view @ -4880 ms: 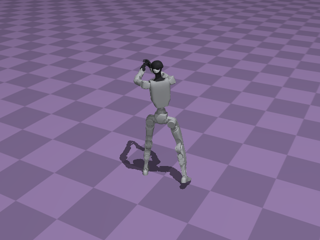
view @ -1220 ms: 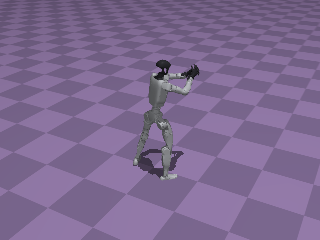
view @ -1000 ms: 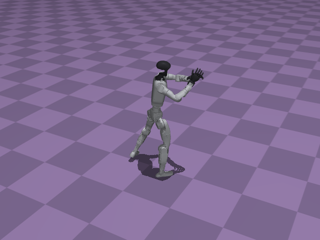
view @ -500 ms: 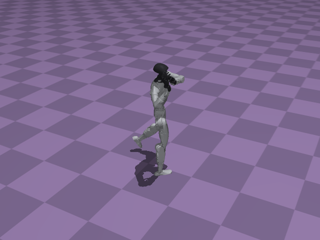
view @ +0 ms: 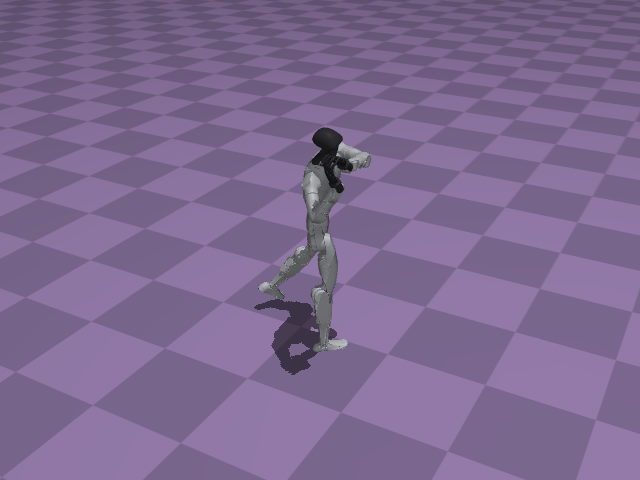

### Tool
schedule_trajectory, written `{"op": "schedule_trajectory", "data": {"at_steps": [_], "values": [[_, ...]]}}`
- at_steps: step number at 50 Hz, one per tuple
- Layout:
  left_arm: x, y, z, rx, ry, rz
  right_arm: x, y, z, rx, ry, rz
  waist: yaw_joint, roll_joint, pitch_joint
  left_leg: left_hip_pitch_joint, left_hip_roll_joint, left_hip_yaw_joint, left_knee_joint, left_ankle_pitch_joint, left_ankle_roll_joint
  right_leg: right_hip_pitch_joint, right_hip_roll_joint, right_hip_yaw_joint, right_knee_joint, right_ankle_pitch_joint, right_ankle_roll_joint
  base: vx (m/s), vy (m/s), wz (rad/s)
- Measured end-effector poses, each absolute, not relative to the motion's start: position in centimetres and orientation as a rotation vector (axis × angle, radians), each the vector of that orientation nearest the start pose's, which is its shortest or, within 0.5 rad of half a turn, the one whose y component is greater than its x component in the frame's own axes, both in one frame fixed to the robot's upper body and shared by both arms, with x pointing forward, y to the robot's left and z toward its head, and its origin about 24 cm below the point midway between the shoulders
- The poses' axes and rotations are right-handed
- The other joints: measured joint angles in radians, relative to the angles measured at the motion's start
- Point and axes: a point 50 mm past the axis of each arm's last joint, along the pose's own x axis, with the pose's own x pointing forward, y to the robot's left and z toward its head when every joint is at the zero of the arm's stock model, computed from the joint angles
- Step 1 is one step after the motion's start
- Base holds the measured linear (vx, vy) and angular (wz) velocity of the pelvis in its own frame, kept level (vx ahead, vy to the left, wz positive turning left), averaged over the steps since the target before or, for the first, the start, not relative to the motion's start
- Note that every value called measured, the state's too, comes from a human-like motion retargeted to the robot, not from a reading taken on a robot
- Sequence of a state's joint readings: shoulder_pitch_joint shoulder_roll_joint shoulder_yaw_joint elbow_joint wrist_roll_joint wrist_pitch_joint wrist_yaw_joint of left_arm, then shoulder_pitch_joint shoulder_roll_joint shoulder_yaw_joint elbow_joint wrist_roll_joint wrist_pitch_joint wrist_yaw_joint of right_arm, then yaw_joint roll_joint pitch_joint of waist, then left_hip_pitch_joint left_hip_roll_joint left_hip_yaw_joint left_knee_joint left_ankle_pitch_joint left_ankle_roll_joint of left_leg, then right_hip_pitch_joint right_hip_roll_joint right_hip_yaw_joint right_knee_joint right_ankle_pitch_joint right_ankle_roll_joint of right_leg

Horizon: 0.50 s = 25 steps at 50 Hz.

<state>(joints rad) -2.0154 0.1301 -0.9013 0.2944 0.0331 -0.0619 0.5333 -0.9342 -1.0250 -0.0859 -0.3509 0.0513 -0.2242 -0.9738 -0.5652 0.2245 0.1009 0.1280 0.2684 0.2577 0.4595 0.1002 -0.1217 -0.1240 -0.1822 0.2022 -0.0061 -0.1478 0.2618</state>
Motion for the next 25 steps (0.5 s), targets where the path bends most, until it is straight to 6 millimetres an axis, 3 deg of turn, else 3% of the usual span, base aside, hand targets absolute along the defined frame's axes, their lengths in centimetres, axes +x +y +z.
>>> {"op": "schedule_trajectory", "data": {"at_steps": [5,7,8,11,13,15,16,18,19,20,22,23,25], "values": [[17.7,-13.0,42.7,0.840,-1.718,-0.522,19.6,-23.0,39.4,0.098,-1.670,-0.805,-0.016,-0.003,0.022,0.041,0.042,0.307,-0.103,-0.139,0.039,-0.013,-0.039,-0.140,0.022,0.002,0.000,-0.20,0.17,1.39],[18.7,-14.5,41.2,0.899,-1.614,-0.596,21.1,-23.9,38.2,0.229,-1.563,-0.865,0.023,-0.006,0.016,0.036,0.054,0.393,-0.134,-0.182,0.042,-0.011,-0.055,-0.218,0.041,0.000,-0.003,-0.24,0.19,1.98],[20.3,-14.3,40.6,0.968,-1.545,-0.599,22.3,-23.9,37.0,0.344,-1.484,-0.888,0.009,-0.020,0.009,0.030,0.047,0.427,-0.145,-0.209,0.051,-0.012,-0.079,-0.253,0.057,-0.008,-0.011,-0.24,0.26,2.22],[22.6,-15.8,37.7,1.046,-1.395,-0.627,25.0,-24.9,35.2,0.531,-1.300,-1.002,0.087,-0.036,0.005,0.000,0.037,0.495,-0.173,-0.281,0.085,-0.003,-0.141,-0.387,0.112,-0.014,-0.009,-0.24,0.29,2.49],[24.9,-16.1,35.5,1.134,-1.279,-0.605,28.0,-25.7,33.3,0.493,-1.089,-1.087,0.149,-0.055,-0.009,-0.044,0.034,0.449,-0.175,-0.315,0.121,0.004,-0.180,-0.481,0.165,-0.014,-0.022,-0.21,0.32,2.57],[27.6,-15.5,33.5,1.134,-1.099,-0.592,30.4,-25.2,32.2,0.631,-0.956,-0.942,0.231,-0.057,-0.022,-0.101,0.046,0.342,-0.166,-0.324,0.120,0.009,-0.212,-0.574,0.236,-0.010,-0.036,-0.15,0.34,2.46],[29.1,-14.7,32.7,1.072,-0.980,-0.578,31.4,-24.3,31.9,0.790,-0.892,-0.858,0.278,-0.059,-0.025,-0.132,0.051,0.286,-0.149,-0.330,0.101,0.014,-0.225,-0.609,0.274,-0.004,-0.045,-0.10,0.35,2.33],[31.6,-13.1,30.8,0.971,-0.797,-0.545,33.4,-21.8,32.3,1.005,-0.846,-0.510,0.389,-0.067,-0.038,-0.186,0.050,0.180,-0.118,-0.340,0.073,0.026,-0.259,-0.662,0.355,0.021,-0.065,-0.04,0.38,2.22],[32.6,-12.1,30.1,0.925,-0.749,-0.515,35.7,-21.0,31.1,0.764,-0.700,-0.575,0.451,-0.078,-0.049,-0.200,0.040,0.136,-0.112,-0.341,0.064,0.033,-0.280,-0.677,0.401,0.039,-0.080,0.01,0.41,2.15],[33.6,-10.9,29.3,0.879,-0.714,-0.479,37.9,-21.7,28.4,0.343,-0.490,-0.800,0.515,-0.091,-0.061,-0.210,0.028,0.096,-0.110,-0.341,0.058,0.040,-0.304,-0.688,0.450,0.060,-0.098,0.04,0.40,2.15],[35.6,-7.9,28.9,0.787,-0.610,-0.396,38.3,-17.3,29.9,0.688,-0.488,-0.507,0.633,-0.096,-0.062,-0.210,0.006,0.012,-0.122,-0.334,0.034,0.074,-0.334,-0.709,0.528,0.110,-0.137,0.10,0.37,2.23],[36.6,-6.3,28.4,0.789,-0.570,-0.368,39.0,-15.3,29.3,0.649,-0.433,-0.389,0.686,-0.108,-0.064,-0.204,-0.006,-0.033,-0.131,-0.331,0.019,0.098,-0.345,-0.717,0.562,0.129,-0.158,0.14,0.33,2.36],[38.2,-2.9,27.9,0.851,-0.505,-0.346,40.9,-12.2,26.8,0.076,-0.315,-0.283,0.787,-0.142,-0.069,-0.191,-0.038,-0.125,-0.155,-0.324,0.001,0.152,-0.360,-0.719,0.609,0.159,-0.199,0.17,0.29,2.47]]}}
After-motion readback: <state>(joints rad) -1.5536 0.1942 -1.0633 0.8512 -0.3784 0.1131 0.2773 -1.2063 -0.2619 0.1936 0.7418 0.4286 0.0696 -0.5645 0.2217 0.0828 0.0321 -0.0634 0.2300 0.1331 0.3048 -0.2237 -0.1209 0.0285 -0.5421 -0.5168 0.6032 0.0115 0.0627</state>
